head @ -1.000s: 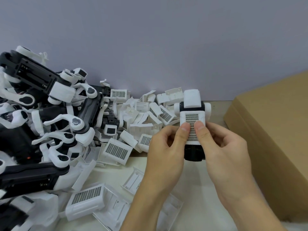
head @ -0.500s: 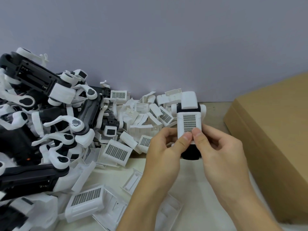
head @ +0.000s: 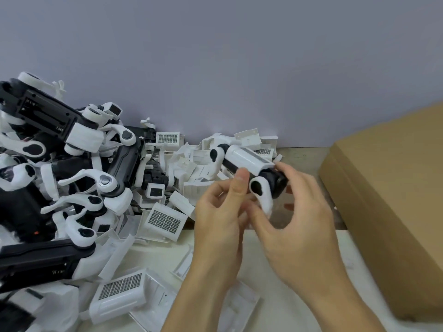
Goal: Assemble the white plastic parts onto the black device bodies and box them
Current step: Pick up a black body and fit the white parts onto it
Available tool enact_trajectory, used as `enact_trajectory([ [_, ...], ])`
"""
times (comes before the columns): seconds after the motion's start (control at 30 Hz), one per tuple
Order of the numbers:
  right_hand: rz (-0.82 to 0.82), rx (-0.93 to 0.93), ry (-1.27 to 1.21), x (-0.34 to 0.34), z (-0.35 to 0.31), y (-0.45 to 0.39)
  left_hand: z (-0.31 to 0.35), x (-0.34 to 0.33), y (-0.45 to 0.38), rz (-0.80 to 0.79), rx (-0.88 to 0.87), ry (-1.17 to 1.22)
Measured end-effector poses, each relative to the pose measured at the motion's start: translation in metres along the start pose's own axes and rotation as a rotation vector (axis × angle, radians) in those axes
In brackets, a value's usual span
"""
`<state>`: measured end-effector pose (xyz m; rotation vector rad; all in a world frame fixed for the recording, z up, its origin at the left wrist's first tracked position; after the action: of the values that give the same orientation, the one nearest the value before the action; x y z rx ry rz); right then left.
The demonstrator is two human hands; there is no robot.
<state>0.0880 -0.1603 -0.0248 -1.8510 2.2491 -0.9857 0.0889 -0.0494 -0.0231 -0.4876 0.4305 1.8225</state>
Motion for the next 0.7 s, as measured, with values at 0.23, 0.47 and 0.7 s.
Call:
enact_trajectory([
  [0.23,0.152,-0.281,-0.321,0.011,0.013,-0.006,0.001,0.002,0.002,0.053,-0.287,-0.219],
  [0.47,-0.19,-0.54,-0.869,0.023,0.028,-0.013,0.016,0.016,-0.003,0.209,-0.376,-0.265],
  [0.7,-0.369,-0.447,-0.743,0.032,0.034,-0.014,0.018,0.015,-0.004,0.053,-0.205,-0.17],
])
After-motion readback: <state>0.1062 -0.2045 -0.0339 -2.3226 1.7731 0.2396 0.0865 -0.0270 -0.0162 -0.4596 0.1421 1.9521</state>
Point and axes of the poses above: each hand's wrist, its own y-axis away from the middle knuckle, its own x-axis out of the back of the hand, z = x × y, the point moved 2 cm from there along -y, towards the middle knuckle, and after that the axes turned 2 degrees about z, right-handed, at the moved point
